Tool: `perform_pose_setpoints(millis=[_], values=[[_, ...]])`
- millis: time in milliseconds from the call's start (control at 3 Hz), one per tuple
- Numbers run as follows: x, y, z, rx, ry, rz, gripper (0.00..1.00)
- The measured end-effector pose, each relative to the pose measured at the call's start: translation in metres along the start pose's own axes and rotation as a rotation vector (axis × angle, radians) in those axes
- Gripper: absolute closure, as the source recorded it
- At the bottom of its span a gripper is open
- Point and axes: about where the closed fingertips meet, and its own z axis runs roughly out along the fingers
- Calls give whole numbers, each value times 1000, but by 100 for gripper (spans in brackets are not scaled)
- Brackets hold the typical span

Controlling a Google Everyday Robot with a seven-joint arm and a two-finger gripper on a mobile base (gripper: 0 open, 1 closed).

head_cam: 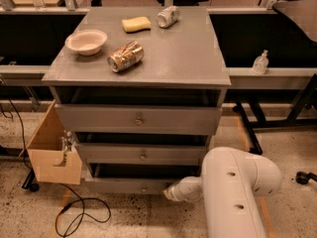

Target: Close bottom drawer

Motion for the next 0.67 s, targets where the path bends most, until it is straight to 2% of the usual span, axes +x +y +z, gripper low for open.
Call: perform_pose_setpoints(millis=[333, 667], values=[[-17, -11, 6, 25, -40, 1, 100], [-16, -11, 6, 25, -40, 1, 100]])
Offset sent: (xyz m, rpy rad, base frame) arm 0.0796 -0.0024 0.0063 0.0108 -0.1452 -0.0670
